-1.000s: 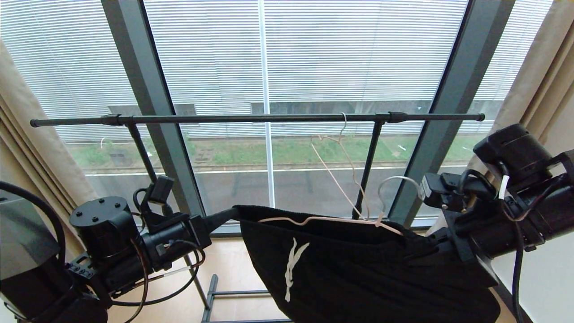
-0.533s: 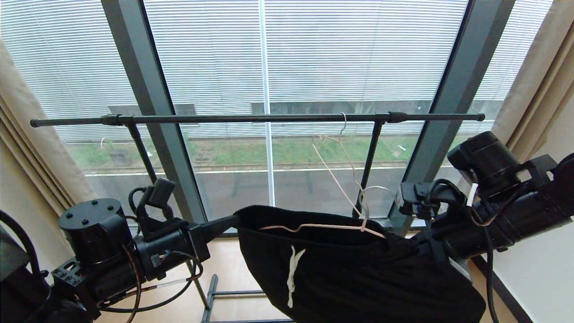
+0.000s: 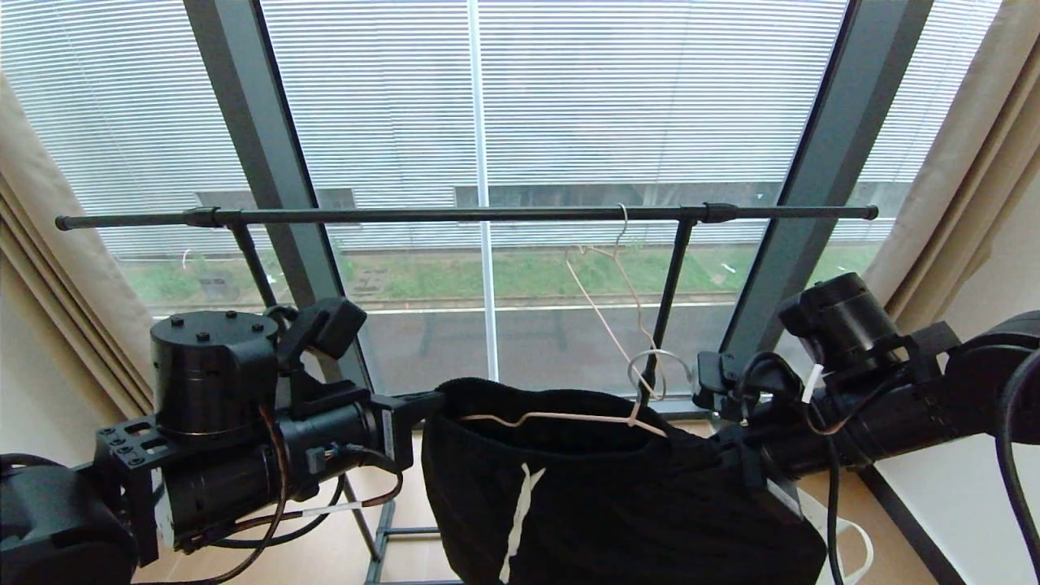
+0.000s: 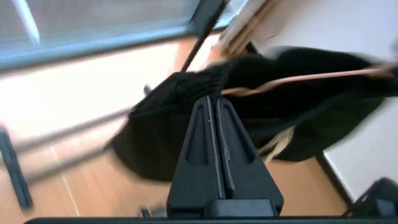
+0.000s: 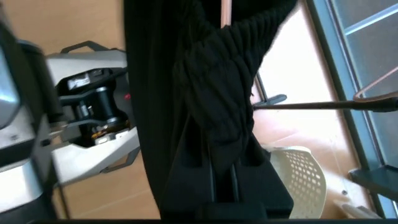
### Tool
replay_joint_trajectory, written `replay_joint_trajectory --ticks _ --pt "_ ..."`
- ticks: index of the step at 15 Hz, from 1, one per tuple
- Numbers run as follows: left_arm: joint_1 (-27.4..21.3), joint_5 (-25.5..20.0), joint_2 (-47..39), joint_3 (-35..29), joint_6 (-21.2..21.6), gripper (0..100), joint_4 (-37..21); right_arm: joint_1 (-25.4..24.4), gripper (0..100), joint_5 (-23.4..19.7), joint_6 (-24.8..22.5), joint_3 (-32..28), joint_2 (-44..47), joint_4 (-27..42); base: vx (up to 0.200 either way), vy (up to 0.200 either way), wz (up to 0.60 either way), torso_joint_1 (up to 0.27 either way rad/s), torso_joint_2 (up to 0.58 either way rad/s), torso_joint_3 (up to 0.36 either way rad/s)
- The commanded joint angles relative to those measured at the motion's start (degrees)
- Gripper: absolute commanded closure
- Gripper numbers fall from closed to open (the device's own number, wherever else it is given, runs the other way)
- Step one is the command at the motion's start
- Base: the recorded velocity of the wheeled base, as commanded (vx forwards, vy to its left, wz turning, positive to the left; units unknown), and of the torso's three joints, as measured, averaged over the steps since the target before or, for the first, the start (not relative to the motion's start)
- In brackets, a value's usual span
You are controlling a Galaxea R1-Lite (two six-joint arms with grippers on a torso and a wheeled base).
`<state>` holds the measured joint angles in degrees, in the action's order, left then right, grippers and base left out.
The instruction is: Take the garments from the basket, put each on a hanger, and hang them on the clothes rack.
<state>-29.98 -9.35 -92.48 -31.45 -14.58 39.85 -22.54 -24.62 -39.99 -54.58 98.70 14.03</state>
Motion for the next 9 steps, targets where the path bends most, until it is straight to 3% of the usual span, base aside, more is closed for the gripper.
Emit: replay_joint_trajectory --ticks 1,3,5,9 --pt "-3.07 1.00 1.77 -3.53 2.01 100 -5.22 -0.22 100 -0.16 -0.01 3.07 0.62 -2.43 0.000 0.000 0.00 0.000 0.00 0.000" --pt "-4.48 3.02 1.69 -7.48 2.28 100 -10.85 -0.22 100 -0.16 -0.01 3.42 0.18 -3.84 0.000 0.000 0.00 0.000 0.00 0.000" --pt "-5.00 3.64 1.69 -12.14 5.26 100 -17.70 -0.22 100 -0.07 -0.01 3.51 -0.35 -5.07 0.000 0.000 0.00 0.000 0.00 0.000" --pt "-7.64 10.40 -0.60 -20.23 6.14 100 -26.67 -0.31 100 0.10 0.26 6.41 -3.51 -9.46 0.000 0.000 0.00 0.000 0.00 0.000"
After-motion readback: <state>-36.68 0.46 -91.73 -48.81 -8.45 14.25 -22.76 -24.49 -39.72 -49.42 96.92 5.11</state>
